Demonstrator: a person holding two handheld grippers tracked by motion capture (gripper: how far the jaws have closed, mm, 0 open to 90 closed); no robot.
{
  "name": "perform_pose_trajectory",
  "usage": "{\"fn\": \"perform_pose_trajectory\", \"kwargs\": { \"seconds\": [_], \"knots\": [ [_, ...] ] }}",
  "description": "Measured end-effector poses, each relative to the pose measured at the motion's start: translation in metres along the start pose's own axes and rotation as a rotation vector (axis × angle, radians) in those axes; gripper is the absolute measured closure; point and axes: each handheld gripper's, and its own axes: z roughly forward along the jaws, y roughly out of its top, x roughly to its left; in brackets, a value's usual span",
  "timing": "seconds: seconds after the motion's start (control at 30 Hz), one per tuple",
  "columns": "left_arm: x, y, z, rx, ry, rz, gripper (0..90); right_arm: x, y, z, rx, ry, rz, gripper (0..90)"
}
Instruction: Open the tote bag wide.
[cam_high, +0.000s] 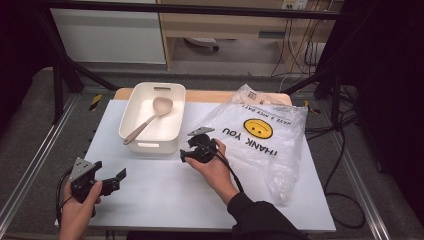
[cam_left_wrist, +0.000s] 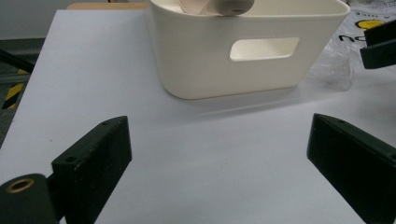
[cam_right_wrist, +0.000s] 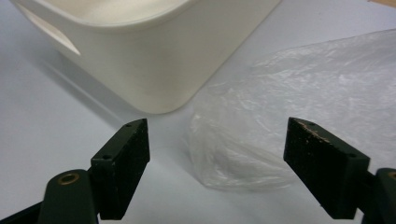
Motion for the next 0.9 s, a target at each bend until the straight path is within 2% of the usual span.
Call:
{"fn": "perform_pose_trajectory", "kwargs": {
  "seconds": [0.17,0.27,0.4,0.53,0.9],
  "knots": [
    [-0.002,0.0,0.0,-0.011,0.011,0.015,6.5,-0.013,0.009,-0.007,0.024,-0.016,0.027,21.6],
    [-0.003,0.001,0.001,-0.022,0.022,0.026,6.5,-0.017,0.018,-0.016,0.01,-0.018,0.036,21.0],
    [-0.004,0.001,0.001,-0.024,0.033,0.036,6.5,-0.021,0.029,-0.031,0.0,-0.012,0.017,19.5],
    [-0.002,0.0,0.001,-0.022,0.036,0.027,6.4,-0.026,0.038,-0.045,-0.009,-0.011,0.021,19.3],
    [-0.002,0.0,0.001,-0.018,0.025,0.02,6.5,-0.045,0.04,-0.06,-0.027,0.008,0.086,16.8]
  ]
}}
